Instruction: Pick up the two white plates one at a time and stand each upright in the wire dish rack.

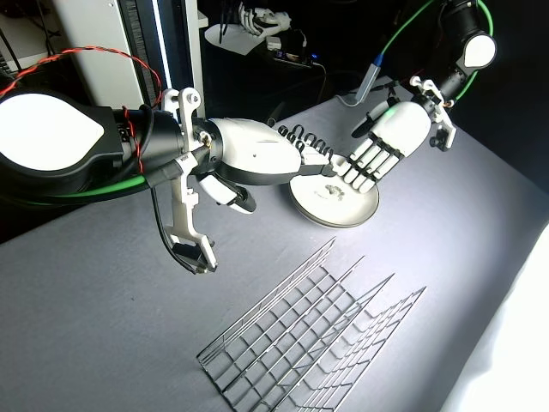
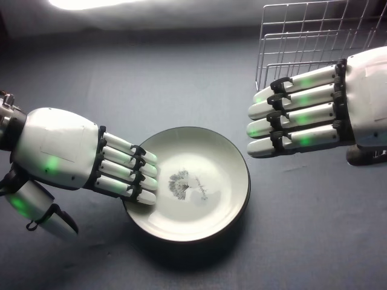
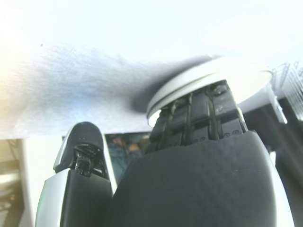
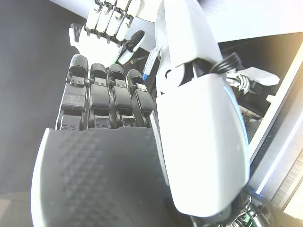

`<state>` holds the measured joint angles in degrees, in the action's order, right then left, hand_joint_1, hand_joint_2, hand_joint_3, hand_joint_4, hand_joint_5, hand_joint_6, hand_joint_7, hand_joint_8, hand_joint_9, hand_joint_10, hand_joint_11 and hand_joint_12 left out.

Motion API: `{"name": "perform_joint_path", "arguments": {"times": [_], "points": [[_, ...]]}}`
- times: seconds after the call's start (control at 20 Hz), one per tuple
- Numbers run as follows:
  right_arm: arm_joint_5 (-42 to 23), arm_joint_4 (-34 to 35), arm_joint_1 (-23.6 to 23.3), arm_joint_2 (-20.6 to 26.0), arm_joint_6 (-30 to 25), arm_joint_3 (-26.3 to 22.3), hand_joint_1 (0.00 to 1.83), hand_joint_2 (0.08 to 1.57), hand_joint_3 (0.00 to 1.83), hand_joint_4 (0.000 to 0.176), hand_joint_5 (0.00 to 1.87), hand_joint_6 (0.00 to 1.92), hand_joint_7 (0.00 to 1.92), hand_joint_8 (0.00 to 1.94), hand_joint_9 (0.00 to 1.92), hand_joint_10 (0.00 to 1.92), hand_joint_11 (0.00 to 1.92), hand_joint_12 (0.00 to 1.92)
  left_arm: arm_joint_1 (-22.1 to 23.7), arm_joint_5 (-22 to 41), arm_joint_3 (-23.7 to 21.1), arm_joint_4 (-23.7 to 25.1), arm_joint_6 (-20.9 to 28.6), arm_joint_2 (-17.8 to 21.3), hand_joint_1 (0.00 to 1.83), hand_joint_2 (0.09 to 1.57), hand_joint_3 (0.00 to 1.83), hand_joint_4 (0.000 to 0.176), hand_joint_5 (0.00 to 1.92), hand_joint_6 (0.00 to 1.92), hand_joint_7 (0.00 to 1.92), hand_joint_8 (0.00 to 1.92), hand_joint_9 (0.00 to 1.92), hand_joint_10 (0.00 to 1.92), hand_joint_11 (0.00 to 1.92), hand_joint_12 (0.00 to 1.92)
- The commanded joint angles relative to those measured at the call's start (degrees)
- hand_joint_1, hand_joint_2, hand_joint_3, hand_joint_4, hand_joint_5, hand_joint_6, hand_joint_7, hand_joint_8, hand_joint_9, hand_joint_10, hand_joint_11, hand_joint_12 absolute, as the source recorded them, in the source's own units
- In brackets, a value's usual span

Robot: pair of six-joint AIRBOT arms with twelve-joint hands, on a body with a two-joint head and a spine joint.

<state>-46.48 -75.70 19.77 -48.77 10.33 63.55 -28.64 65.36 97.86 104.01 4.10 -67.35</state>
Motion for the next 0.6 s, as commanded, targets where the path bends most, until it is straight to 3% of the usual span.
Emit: {"name": "perform_joint_path", "arguments": {"times": [0.0, 0.05, 0.5, 0.55], "points": [[-2.99, 4.04, -0.72, 0.24, 0.11, -0.03, 1.33, 1.06, 0.0, 0.0, 0.0, 0.0, 0.0, 0.0, 0.0, 0.0, 0.0, 0.27, -0.68, -1.1, 0.6, 1.54, 0.45, -0.1, 0.0, 1.3, 0.0, 0.0, 0.0, 0.0, 0.0, 0.0, 0.0, 0.0, 0.0, 0.0], [-2.99, 4.04, -0.75, 0.24, 0.11, -0.03, 1.34, 1.05, 0.0, 0.0, 0.0, 0.0, 0.0, 0.0, 0.0, 0.0, 0.0, 0.41, -0.75, -1.11, 0.68, 2.23, 0.51, -0.12, 0.0, 1.3, 0.0, 0.0, 0.0, 0.0, 0.0, 0.0, 0.0, 0.0, 0.0, 0.0], [-2.87, 4.04, -0.75, 0.25, 0.1, -0.04, 1.4, 1.04, 0.0, 0.0, 0.0, 0.0, 0.0, 0.0, 0.0, 0.0, 0.0, 0.33, 4.87, 1.27, 1.78, 1.41, 2.44, 1.76, 0.0, 1.31, 0.0, 0.0, 0.0, 0.0, 0.0, 0.0, 0.0, 0.0, 0.0, 0.0], [-2.88, 4.04, -0.75, 0.26, 0.1, -0.04, 1.43, 1.03, 0.0, 0.0, 0.0, 0.0, 0.0, 0.0, 0.0, 0.0, 0.0, 0.4, 4.98, 1.42, 1.84, 1.41, 2.71, 1.86, 0.0, 1.32, 0.01, 0.0, 0.0, 0.0, 0.0, 0.0, 0.0, 0.0, 0.0, 0.0]]}}
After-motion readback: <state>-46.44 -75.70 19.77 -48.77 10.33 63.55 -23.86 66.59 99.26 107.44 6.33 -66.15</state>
